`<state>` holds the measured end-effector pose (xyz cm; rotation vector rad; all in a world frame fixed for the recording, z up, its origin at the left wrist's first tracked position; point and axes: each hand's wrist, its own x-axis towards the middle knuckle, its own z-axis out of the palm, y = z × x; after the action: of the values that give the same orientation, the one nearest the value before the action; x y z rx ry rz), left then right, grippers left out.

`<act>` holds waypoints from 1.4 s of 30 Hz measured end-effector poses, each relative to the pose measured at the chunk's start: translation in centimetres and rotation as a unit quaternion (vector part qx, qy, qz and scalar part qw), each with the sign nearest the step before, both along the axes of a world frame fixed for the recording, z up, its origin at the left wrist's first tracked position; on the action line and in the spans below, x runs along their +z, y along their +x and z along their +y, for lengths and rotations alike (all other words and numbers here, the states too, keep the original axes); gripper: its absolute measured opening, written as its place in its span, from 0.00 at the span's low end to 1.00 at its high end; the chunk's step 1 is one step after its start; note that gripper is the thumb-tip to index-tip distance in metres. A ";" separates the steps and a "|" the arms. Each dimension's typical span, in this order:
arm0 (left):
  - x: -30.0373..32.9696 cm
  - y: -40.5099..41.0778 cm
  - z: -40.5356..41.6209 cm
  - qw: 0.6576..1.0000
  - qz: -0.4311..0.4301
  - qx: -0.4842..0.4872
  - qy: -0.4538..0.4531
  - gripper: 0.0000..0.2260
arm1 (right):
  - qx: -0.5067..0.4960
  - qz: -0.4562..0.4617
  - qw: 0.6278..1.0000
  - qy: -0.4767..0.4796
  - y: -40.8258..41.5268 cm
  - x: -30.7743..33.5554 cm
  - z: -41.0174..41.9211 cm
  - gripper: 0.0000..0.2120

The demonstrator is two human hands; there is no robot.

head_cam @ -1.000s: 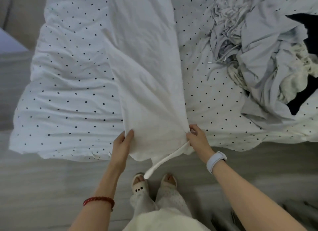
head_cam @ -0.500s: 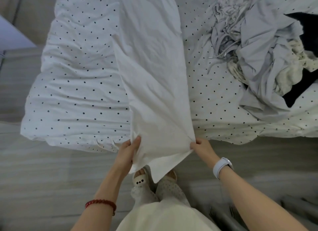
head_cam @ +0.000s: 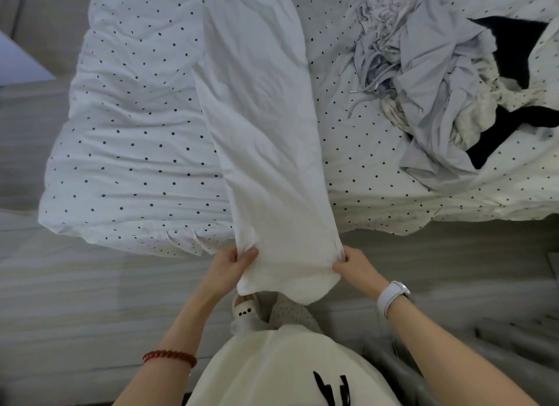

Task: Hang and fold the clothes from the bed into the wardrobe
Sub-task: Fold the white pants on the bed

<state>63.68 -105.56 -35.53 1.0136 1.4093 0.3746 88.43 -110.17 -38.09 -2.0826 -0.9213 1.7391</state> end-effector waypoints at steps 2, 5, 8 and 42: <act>0.5 -0.1 -0.3 0.998 -0.008 0.059 -0.002 0.06 | -0.042 0.001 0.999 -0.002 0.1 0.4 -0.4 0.05; 1.2 -0.8 0.0 0.983 -0.104 0.138 -0.065 0.09 | -0.139 0.072 0.987 -0.020 0.3 1.3 -0.7 0.10; 1.5 -1.7 -0.6 0.970 -0.141 0.156 -0.120 0.30 | -0.177 0.156 0.971 -0.043 -0.2 2.1 -1.8 0.12; 19.0 -5.5 1.2 0.952 -0.275 0.085 -0.104 0.15 | -0.339 0.304 0.878 0.149 -2.6 20.3 -2.5 0.18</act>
<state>58.21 -104.34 -16.54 0.5551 1.0006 0.5725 85.84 -112.69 -17.77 -1.2822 -0.1989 1.5583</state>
